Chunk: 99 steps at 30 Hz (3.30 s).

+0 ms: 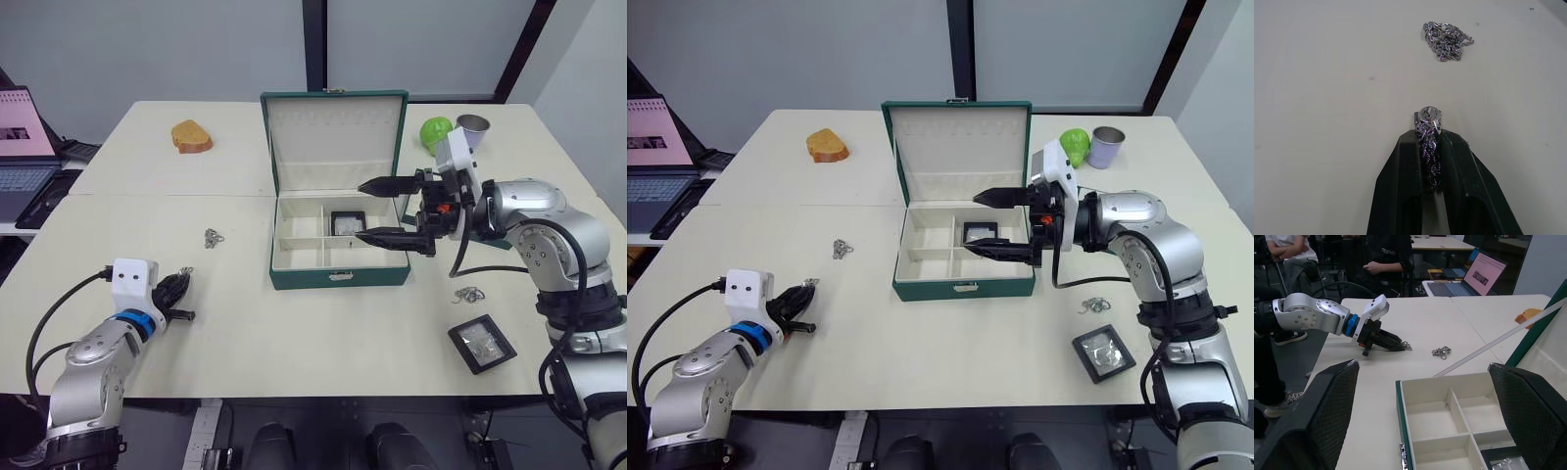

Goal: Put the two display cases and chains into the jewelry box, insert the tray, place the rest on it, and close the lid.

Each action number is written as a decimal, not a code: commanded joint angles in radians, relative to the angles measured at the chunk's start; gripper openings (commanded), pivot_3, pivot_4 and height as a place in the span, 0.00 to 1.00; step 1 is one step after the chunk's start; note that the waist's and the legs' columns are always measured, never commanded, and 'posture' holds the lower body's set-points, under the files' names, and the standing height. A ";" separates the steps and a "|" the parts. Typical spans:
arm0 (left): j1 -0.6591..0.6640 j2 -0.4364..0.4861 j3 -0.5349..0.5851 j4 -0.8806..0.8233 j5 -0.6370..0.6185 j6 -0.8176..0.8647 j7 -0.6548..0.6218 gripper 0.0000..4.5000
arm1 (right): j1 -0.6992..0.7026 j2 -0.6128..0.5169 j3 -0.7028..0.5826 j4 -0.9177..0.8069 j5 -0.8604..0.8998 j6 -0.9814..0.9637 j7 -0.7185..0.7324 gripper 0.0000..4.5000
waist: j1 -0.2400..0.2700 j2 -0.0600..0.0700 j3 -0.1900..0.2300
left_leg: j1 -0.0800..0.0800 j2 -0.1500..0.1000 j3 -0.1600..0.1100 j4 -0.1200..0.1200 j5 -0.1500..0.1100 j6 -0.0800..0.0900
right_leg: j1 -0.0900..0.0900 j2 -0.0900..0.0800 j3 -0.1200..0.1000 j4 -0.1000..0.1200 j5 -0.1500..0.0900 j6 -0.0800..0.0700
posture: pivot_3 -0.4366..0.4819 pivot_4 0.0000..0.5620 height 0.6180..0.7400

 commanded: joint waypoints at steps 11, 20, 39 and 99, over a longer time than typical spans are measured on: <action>-0.046 0.060 0.146 -0.495 -0.264 0.352 0.103 0.05 | -0.055 -0.061 -0.094 -0.015 0.070 0.026 0.037 1.00 | 0.002 -0.003 0.002 | -0.002 0.000 -0.001 0.000 0.000 0.000 | -0.001 0.000 0.000 -0.001 0.000 0.000 | 0.48 0.27 1.00; -0.314 -0.140 -0.086 -0.645 -0.327 0.560 0.391 0.05 | -0.060 -0.092 -0.097 0.037 0.044 0.000 0.052 1.00 | 0.007 -0.005 0.003 | -0.002 -0.001 -0.002 0.001 0.000 0.000 | 0.001 0.000 -0.001 -0.002 0.000 0.000 | 0.48 0.27 1.00; -0.561 -0.458 -0.396 -0.257 0.025 0.437 0.610 0.05 | -0.025 -0.155 -0.116 0.084 -0.037 -0.038 0.013 1.00 | 0.008 -0.006 0.003 | -0.003 -0.002 -0.002 0.001 0.000 0.000 | 0.003 0.000 0.000 -0.004 0.000 0.000 | 0.48 0.27 1.00; -0.475 -0.122 -0.127 -0.458 -0.316 0.494 -0.063 1.00 | 0.202 -0.286 -0.270 0.020 0.023 0.024 0.040 1.00 | 0.004 -0.006 0.004 | -0.003 -0.001 -0.001 -0.002 0.000 0.000 | 0.003 0.000 -0.001 -0.009 0.000 0.000 | 0.48 0.27 1.00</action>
